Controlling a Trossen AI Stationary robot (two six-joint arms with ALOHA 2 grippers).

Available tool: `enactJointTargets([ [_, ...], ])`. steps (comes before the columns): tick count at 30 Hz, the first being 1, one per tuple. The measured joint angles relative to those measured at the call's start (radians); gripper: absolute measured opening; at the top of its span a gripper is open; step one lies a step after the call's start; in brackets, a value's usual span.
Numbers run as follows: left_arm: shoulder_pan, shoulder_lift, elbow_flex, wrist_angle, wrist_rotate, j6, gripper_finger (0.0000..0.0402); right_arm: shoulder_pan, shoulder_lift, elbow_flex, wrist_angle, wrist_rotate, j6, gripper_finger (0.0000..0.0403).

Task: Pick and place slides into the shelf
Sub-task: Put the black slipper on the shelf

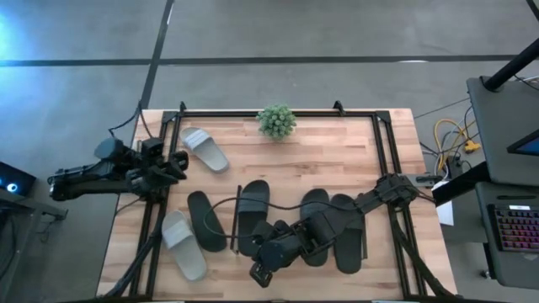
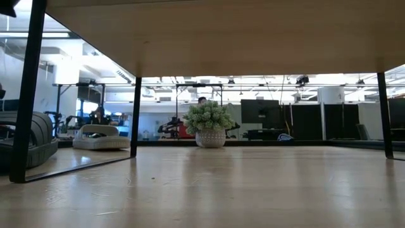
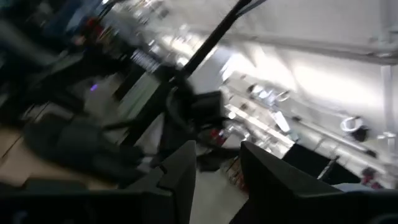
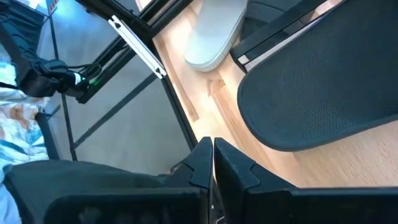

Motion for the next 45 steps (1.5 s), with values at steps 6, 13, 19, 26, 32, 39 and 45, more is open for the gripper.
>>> enactJointTargets([
  [6,-0.001,0.122,0.177,-0.482,0.071,0.143,0.0133,0.000,-0.003,0.024,-0.004,0.000,0.042,0.0016],
  [13,-0.001,0.202,0.315,-1.026,0.077,0.309,0.0201,0.005,-0.013,0.063,-0.011,0.001,0.081,0.0065],
  [19,-0.025,0.186,0.277,-1.089,0.054,0.326,0.0214,0.016,-0.031,0.114,-0.015,0.078,-0.006,0.0090],
  [26,-0.071,0.182,0.179,-1.089,-0.065,0.302,0.0187,0.050,-0.145,0.117,-0.009,0.363,-0.080,0.0082],
  [32,-0.129,0.250,0.107,-1.019,-0.110,0.276,0.0159,0.066,-0.208,0.116,-0.042,0.437,-0.122,0.0080],
  [39,-0.228,0.368,0.045,-0.950,-0.167,0.279,0.0157,0.068,-0.223,0.115,-0.125,0.443,-0.108,0.0081],
  [45,-0.282,0.461,0.020,-0.875,-0.229,0.284,0.0157,0.068,-0.225,0.115,-0.145,0.435,-0.104,0.0081],
])
